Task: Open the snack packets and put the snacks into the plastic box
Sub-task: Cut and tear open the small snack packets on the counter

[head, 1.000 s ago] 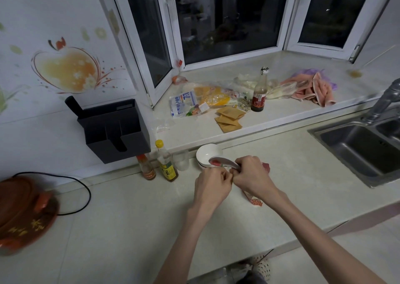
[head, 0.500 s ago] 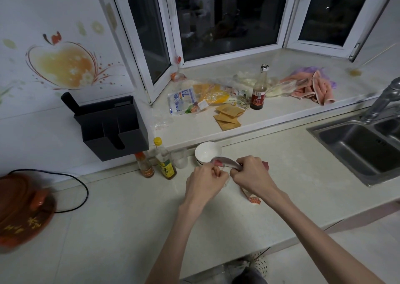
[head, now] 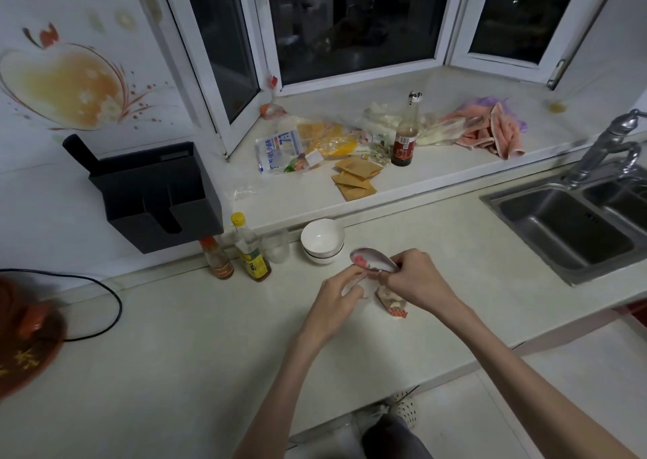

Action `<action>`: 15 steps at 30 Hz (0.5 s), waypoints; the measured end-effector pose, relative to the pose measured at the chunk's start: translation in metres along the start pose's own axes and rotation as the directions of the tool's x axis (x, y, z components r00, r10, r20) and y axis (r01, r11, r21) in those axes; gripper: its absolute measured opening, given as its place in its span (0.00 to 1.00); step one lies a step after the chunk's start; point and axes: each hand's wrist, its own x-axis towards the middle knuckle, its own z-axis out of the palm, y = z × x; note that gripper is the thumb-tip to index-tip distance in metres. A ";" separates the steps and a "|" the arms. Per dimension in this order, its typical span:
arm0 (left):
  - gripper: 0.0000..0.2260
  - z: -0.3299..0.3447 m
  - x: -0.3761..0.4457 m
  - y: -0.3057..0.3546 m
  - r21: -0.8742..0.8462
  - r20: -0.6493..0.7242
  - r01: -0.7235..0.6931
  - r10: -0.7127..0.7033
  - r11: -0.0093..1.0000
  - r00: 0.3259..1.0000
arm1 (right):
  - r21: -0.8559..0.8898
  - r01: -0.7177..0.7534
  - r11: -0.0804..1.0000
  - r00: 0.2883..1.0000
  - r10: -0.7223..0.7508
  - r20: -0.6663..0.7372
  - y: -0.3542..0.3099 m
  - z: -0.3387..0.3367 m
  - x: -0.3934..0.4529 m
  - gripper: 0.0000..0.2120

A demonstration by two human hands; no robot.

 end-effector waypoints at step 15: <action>0.31 0.048 0.033 -0.021 0.265 -0.121 0.006 0.027 0.964 0.992 | -0.100 -0.022 0.995 0.998 0.029 0.062 0.008 -0.015 0.017 0.19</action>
